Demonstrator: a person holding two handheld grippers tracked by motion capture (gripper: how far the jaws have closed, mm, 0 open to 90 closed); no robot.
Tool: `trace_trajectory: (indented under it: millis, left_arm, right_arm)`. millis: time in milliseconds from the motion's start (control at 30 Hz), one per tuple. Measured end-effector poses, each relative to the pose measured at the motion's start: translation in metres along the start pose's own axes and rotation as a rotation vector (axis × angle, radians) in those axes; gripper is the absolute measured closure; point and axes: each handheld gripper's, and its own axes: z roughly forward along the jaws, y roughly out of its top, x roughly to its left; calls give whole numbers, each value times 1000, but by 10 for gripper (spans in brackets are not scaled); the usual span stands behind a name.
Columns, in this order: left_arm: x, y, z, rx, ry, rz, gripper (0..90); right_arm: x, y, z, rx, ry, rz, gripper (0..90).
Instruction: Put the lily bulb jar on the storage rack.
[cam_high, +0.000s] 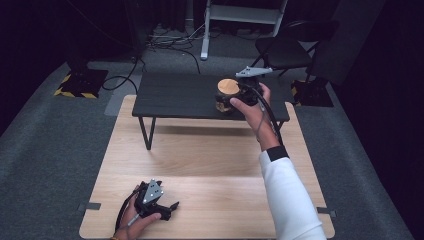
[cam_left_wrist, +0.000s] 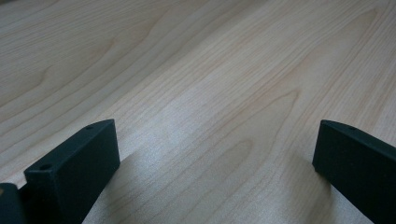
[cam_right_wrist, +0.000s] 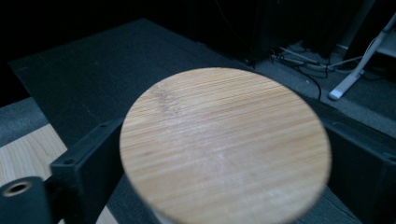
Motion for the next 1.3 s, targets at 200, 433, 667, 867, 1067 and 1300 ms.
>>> trace_trajectory:
  millis: [200,433,667,867,1067,1300]
  left_arm:
    - [0,0,0,0,0,0,5]
    - [0,0,0,-1,0,0,5]
    - [0,0,0,0,0,0,5]
    - [0,0,0,0,1,-1,5]
    - [0,0,0,0,1,-1,5]
    - [0,0,0,0,1,-1,5]
  right_arm:
    - [2,-14,-23,-43,-33,1,64]
    - [-7,-43,-48,-108,-24,29,51]
    - [-1,-80,-75,-128,-56,-3,46]
    - [8,-105,-90,-100,-87,-30,46]
    - [19,-141,-99,-95,-96,-26,45]
    - [30,-177,-105,-92,-92,-21,45]
